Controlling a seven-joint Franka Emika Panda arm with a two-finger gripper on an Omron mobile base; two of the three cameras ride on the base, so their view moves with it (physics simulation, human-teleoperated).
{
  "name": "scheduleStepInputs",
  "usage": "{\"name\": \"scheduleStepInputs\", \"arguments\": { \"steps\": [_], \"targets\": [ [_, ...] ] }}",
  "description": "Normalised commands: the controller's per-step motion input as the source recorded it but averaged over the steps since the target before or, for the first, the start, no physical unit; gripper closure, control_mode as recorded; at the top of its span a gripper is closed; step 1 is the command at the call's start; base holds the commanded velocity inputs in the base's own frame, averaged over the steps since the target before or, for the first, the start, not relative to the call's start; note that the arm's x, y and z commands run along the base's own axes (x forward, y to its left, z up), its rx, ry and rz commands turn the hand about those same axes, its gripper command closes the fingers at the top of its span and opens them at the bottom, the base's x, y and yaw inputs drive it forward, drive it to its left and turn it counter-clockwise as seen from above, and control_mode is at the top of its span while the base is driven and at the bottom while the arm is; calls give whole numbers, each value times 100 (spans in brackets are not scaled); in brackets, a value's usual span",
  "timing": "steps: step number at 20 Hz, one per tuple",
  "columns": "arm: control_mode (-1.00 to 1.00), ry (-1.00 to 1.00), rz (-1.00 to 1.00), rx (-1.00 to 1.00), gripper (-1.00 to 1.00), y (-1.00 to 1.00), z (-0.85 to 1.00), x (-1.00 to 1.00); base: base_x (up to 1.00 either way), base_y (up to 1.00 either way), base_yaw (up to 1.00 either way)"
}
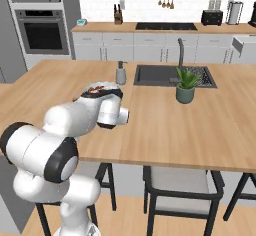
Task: Take a straw from the drawer in front and place it inside the glass cup on the dining counter.
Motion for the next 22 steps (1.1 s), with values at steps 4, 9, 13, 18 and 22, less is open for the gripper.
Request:
{"name": "scheduleStepInputs", "arguments": {
  "steps": [4, 9, 13, 18, 22],
  "targets": [
    [-100, -25, 0, -15, -100, 1, 100, -62, 0, 0, 0],
    [-100, -26, 0, -41, -100, 28, 68, -76, 0, 0, 0],
    [-100, -16, 0, -59, -100, 43, 13, -60, 0, 0, 0],
    [-100, -7, 0, -60, -100, 20, 0, -40, 0, 0, 0],
    [-100, 0, 0, -55, -100, 10, 0, -26, 0, 0, 0]
  ]
}}
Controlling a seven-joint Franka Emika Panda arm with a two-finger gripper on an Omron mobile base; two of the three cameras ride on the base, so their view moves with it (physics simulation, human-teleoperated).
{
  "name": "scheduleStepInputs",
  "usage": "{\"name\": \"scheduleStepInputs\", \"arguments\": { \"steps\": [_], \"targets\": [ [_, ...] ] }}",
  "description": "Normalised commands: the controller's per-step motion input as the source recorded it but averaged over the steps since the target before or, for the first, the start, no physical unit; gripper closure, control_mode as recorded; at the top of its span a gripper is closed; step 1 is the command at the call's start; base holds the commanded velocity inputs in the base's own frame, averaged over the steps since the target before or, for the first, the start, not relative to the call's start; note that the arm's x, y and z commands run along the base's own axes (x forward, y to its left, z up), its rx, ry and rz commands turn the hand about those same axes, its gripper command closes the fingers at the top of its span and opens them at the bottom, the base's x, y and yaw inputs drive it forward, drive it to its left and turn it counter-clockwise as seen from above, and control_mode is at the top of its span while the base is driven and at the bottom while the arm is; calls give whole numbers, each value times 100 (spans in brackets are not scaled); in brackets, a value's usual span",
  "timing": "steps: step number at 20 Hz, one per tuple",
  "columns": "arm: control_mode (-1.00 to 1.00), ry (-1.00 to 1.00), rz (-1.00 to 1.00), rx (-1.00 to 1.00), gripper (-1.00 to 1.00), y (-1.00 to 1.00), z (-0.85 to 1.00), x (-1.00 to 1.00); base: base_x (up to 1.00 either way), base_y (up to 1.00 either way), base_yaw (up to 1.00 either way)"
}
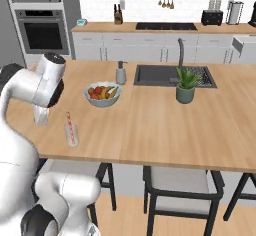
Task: Take a straw from the drawer in front and place it inside the glass cup on the dining counter.
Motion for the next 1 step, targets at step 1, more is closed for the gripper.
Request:
{"name": "scheduleStepInputs", "arguments": {
  "steps": [1],
  "targets": [
    [-100, 0, 0, -54, -100, 0, 0, -21, 0, 0, 0]
  ]
}}
